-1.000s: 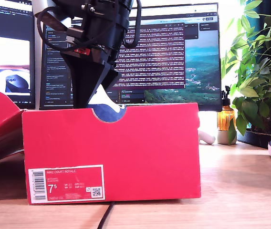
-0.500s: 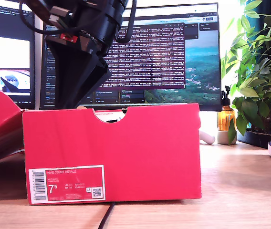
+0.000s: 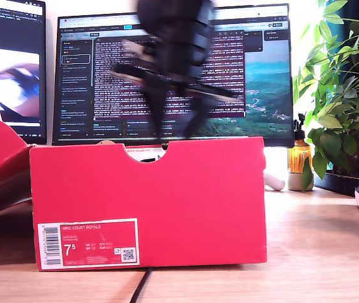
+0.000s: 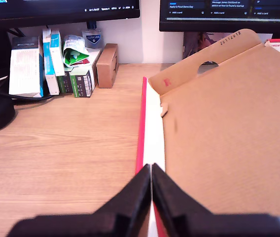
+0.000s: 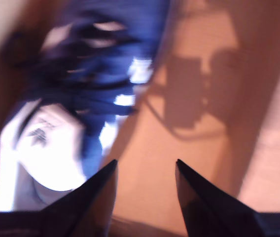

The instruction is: Pack the blue shoes by picking the first shoe and placing it inside the red shoebox, left side, then picking and rotating the second shoe and placing it in the shoebox

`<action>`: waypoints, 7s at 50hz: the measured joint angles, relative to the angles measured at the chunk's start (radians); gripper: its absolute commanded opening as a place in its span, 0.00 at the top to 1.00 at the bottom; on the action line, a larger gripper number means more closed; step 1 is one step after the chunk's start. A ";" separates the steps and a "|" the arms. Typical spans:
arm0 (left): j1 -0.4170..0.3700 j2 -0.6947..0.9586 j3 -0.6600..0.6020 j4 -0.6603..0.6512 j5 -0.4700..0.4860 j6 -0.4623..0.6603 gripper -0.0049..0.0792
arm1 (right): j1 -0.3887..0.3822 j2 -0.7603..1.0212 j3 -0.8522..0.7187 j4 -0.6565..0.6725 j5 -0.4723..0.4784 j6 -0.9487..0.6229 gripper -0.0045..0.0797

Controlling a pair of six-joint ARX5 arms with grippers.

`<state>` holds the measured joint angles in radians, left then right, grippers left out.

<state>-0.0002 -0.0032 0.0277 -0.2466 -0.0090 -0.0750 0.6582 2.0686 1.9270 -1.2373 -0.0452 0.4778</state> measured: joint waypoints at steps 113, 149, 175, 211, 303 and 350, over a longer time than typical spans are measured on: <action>0.000 0.000 0.000 0.000 0.000 0.000 0.95 | 0.143 0.150 0.003 0.110 0.011 0.026 0.96; 0.000 0.000 0.000 0.000 0.000 0.000 0.95 | 0.148 0.150 0.003 0.130 -0.105 0.127 0.77; 0.000 0.000 0.000 0.000 0.000 0.000 0.95 | 0.154 0.150 0.003 0.107 -0.147 0.127 0.63; 0.000 0.000 0.000 0.000 0.000 0.000 0.95 | 0.088 0.150 0.245 -0.118 -0.169 0.075 0.63; 0.000 0.000 0.000 0.000 0.000 0.000 0.95 | -0.269 -0.269 -0.277 -0.134 0.131 0.735 0.11; 0.000 0.000 0.000 0.000 0.000 0.000 0.95 | -0.509 -0.697 -0.758 -0.137 0.134 1.038 0.11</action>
<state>-0.0002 -0.0032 0.0277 -0.2466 -0.0090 -0.0750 0.1497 1.3712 1.1694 -1.3743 0.0883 1.5158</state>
